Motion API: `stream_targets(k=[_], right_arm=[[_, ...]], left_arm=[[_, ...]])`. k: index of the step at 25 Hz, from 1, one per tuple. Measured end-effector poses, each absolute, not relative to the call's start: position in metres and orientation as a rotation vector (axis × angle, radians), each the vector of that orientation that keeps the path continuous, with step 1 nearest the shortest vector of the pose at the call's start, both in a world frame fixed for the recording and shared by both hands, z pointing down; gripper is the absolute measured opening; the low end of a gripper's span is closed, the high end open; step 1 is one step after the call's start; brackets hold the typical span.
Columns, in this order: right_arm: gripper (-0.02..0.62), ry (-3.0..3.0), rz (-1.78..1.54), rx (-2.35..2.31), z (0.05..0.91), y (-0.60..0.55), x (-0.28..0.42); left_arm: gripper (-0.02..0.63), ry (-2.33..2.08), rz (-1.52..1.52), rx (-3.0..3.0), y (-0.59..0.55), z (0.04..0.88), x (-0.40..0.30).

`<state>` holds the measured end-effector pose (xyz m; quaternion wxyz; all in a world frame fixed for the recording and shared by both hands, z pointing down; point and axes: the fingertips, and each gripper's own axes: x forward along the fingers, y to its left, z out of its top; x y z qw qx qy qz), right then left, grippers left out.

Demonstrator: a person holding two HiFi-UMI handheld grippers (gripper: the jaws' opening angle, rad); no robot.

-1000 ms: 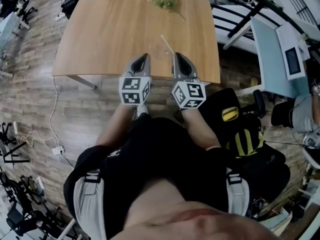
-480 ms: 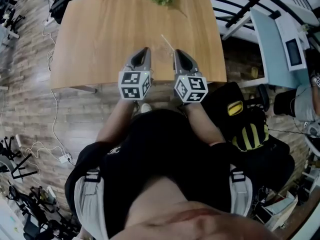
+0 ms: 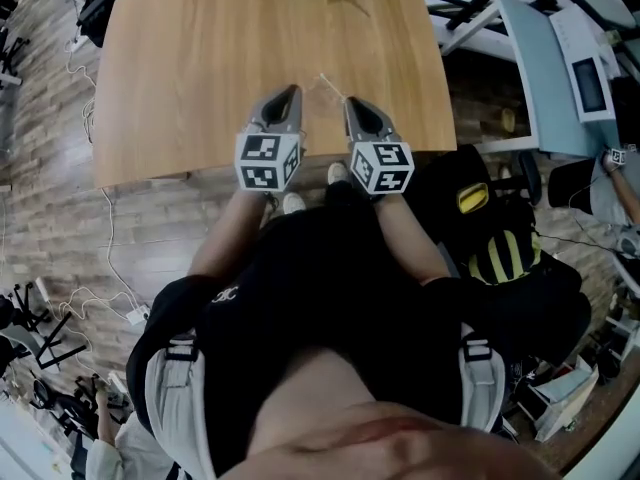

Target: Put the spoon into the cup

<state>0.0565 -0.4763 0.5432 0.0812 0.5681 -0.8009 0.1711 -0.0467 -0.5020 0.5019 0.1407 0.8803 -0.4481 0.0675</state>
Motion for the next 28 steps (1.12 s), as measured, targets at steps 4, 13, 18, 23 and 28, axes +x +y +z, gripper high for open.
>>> stream_targets(k=[4,13,18,23,28], right_arm=[[0.006,-2.349,0.596,1.608,0.571,-0.491,0.057],[0.006,-2.284,0.681,1.488,0.619,-0.515,0.045],[0.006,-2.265,0.731,1.460,0.635,-0.519,0.037],[0.008,-2.240,0.733,1.447,0.648,-0.523,0.032],[0.008,-2.224,0.738,1.435,0.658,-0.525,0.027]], left_arm=[[0.011,-1.304,0.208,2.545,-0.514,0.503,-0.044],[0.011,-1.357,0.223,2.530,-0.524,0.508,-0.051],[0.011,-1.367,0.243,2.524,-0.522,0.510,-0.053],[0.011,-1.349,0.263,2.533,-0.516,0.513,-0.049],[0.011,-1.337,0.275,2.541,-0.513,0.516,-0.050]])
